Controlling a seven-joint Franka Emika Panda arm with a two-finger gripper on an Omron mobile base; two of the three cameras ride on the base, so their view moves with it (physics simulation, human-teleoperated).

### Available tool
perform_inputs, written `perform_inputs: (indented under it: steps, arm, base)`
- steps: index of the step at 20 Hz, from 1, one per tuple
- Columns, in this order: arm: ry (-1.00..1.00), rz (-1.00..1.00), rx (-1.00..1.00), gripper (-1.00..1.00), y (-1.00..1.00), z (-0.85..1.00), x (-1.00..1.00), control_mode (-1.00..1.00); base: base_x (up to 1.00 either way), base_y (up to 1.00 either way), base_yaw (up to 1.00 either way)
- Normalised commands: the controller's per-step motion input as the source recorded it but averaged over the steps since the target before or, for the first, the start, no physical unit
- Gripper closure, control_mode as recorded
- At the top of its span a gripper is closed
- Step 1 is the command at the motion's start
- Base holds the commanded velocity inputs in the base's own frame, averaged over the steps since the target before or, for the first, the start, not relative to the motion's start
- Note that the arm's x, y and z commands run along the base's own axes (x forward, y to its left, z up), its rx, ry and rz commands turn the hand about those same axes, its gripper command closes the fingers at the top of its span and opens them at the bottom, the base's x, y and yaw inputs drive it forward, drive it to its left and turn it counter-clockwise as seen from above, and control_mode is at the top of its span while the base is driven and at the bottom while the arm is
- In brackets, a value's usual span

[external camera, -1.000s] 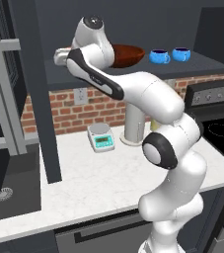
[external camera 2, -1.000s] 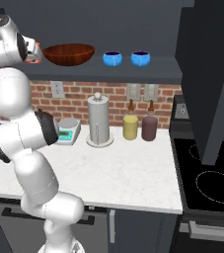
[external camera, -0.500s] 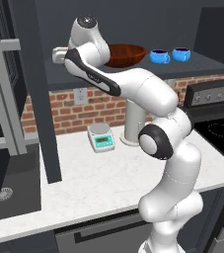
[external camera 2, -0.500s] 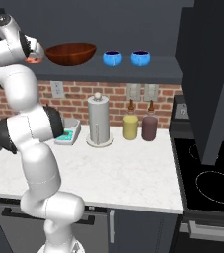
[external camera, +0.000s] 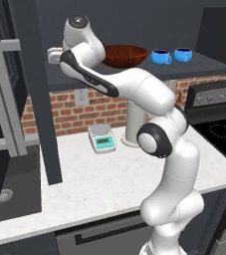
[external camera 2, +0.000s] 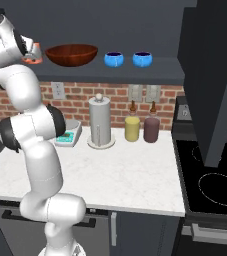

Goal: Gather all objects into one cabinet and sort the glasses and bowls to opposite sides.

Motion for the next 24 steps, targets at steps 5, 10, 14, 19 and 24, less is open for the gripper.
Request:
perform_inputs:
  steps: [5, 10, 14, 19, 24]
  arm:
    - [0.00, -0.07, 0.00, 1.00, 0.00, -0.09, 0.00, -1.00]
    - [0.00, -0.06, 0.00, 1.00, -0.03, -0.10, 0.00, -1.00]
    - [0.00, -0.02, 0.00, 1.00, -0.11, -0.11, 0.00, -1.00]
    - [0.00, 0.00, 0.00, 1.00, -0.10, -0.02, -0.03, -1.00]
    - [-0.01, 0.09, 0.00, 1.00, -0.20, 0.00, -0.16, -1.00]
  base:
    - [0.00, 0.00, 0.00]
    - [0.00, 0.00, 0.00]
    - [0.00, 0.00, 0.00]
    - [0.00, 0.00, 0.00]
    - [0.00, 0.00, 0.00]
